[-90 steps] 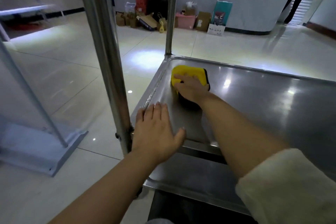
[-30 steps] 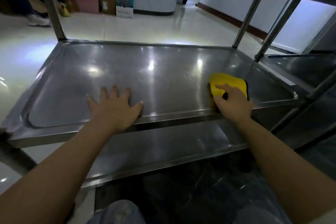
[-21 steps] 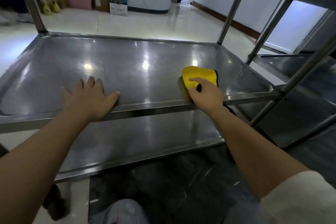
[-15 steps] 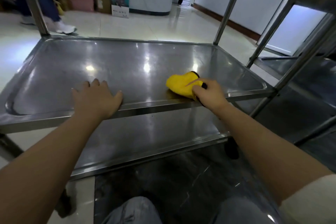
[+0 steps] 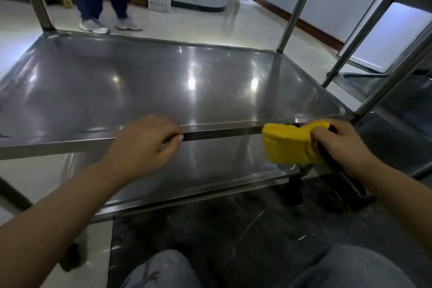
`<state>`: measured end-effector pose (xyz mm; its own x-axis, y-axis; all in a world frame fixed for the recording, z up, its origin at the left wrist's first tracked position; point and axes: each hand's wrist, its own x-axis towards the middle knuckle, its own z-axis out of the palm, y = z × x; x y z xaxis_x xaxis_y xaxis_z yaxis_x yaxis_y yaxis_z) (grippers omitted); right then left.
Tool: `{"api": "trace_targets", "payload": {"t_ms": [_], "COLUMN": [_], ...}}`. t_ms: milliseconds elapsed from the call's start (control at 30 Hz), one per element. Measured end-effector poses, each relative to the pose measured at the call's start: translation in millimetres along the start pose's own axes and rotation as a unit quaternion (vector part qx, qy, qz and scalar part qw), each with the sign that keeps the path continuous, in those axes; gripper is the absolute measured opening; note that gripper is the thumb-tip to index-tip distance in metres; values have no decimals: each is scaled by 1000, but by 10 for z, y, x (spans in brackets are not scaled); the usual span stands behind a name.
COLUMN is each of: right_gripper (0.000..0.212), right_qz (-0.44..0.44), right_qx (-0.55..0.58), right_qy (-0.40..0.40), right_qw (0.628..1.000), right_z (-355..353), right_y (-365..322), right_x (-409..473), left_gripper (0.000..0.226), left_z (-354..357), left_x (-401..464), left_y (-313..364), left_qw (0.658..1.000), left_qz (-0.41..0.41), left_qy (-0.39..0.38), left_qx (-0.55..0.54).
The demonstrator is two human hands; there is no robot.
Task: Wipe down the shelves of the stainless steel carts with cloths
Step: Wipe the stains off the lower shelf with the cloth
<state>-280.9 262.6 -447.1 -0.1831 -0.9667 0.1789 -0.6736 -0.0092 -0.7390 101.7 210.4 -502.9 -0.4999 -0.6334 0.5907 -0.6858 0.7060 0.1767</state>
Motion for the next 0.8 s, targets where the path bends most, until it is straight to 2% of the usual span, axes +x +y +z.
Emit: {"api": "trace_targets", "payload": {"t_ms": [100, 200, 267, 367, 433, 567, 633, 700, 800], "right_gripper": [30, 29, 32, 25, 15, 41, 48, 54, 63], "right_qz": [50, 120, 149, 142, 106, 43, -58, -163, -211], "right_qx": [-15, -20, -22, -33, -49, -68, -132, -179, -174], "right_qy": [-14, -2, 18, 11, -16, -137, -205, -246, -255], "right_qw": [999, 993, 988, 989, 993, 987, 968, 938, 927], "right_z": [71, 343, 603, 1072, 1423, 2309, 2760, 3048, 3142], "right_y": [469, 1009, 1354, 1690, 1802, 1869, 1869, 1851, 1882], "right_x": [-51, 0, 95, 288, 422, 491, 409, 381, 541], "left_gripper": [26, 27, 39, 47, 56, 73, 87, 101, 113], "left_z": [268, 648, 935, 1355, 1640, 2066, 2212, 2317, 2420], "left_x": [-94, -317, -476, -664, -804, -1108, -1279, -1409, -1514], "left_y": [158, 208, 186, 57, -103, -389, -456, -470, -489], "left_qw": [996, 994, 991, 956, 909, 826, 797, 784, 797], "left_qz": [83, 88, 33, -133, -241, -410, -466, -500, -502], "left_qy": [23, -22, -106, -249, -322, -372, -371, -354, -317], "left_qx": [35, 58, 74, 82, 107, 110, 104, 102, 110]}}
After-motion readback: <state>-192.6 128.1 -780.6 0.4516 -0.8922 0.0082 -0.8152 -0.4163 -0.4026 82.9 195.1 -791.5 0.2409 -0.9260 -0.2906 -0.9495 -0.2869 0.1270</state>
